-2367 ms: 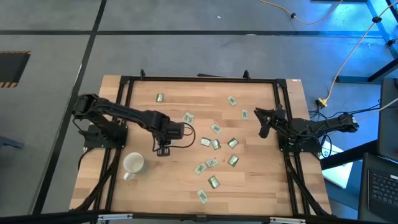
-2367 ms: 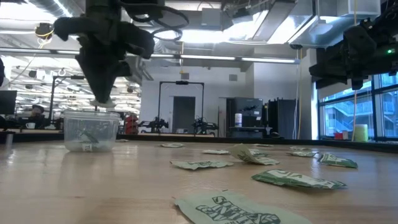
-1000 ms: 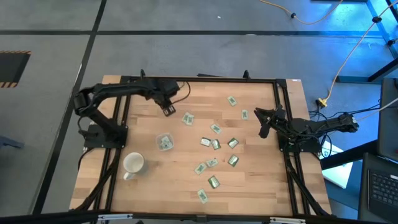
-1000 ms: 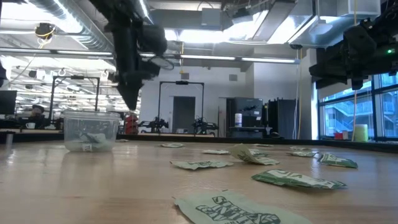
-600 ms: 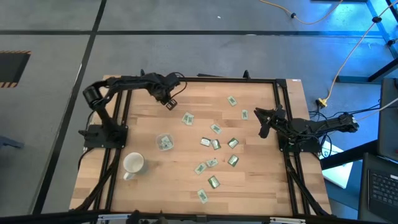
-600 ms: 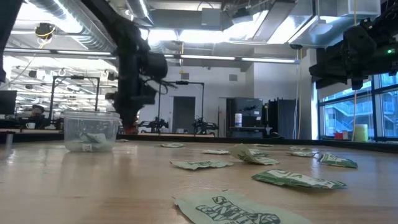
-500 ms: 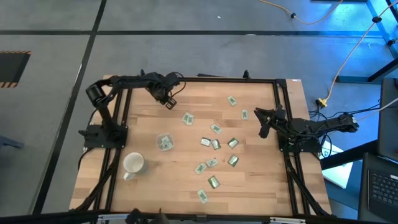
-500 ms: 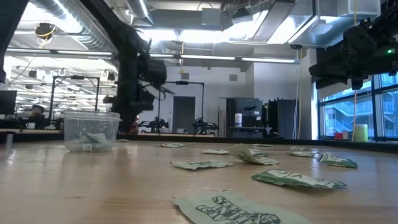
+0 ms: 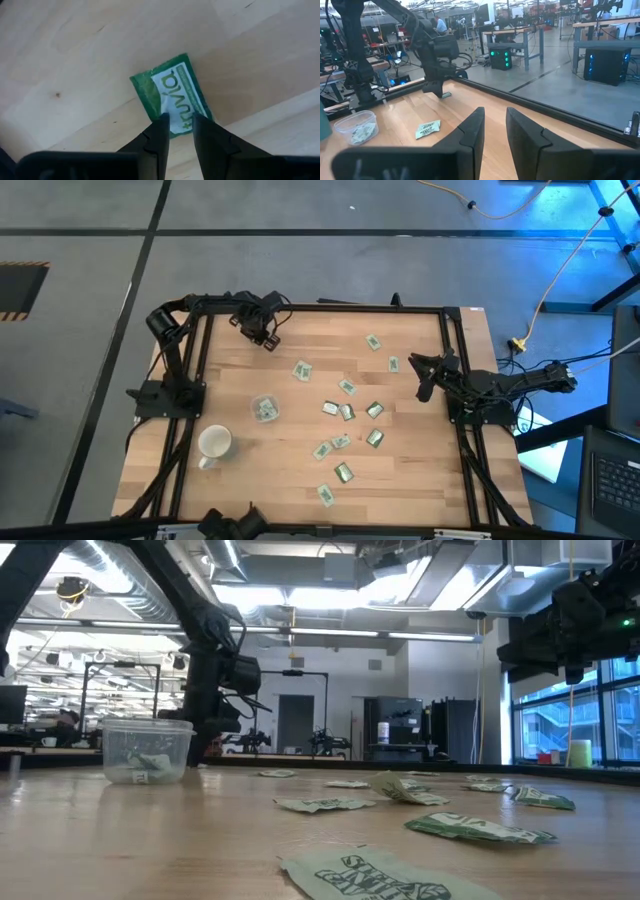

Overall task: Pick and place Stevia / Truvia into bins
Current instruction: Put the dark green stevia packet into the transparent container

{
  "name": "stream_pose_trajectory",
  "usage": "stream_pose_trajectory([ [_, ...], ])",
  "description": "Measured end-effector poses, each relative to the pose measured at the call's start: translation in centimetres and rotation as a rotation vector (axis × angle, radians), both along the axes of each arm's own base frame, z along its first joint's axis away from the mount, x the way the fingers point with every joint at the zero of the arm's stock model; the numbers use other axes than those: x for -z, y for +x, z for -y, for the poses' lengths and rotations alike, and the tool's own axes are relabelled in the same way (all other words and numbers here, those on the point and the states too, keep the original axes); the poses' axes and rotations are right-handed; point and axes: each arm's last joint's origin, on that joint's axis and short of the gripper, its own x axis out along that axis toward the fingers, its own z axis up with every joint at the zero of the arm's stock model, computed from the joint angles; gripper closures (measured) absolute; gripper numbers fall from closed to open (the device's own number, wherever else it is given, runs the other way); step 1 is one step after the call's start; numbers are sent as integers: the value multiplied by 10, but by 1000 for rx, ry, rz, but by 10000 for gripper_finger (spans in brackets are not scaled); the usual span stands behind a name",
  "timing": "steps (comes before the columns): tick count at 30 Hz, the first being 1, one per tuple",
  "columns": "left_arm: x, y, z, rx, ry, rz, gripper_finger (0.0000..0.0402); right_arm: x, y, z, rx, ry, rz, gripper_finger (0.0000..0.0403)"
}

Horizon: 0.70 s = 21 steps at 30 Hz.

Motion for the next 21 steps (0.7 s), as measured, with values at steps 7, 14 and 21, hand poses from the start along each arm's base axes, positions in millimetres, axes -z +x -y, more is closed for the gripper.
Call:
stream_pose_trajectory([
  [7, 1, 0, 0, 16, -9, 2, 354, 0, 0, 0, 0, 0, 0, 318],
  [14, 2, 0, 0, 20, -11, -1, 398, 0, 0, 0, 0, 0, 0, 318],
  [21, 2, 1, 1, 55, -13, -11, 382, 0, 0, 0, 0, 0, 0, 318],
])
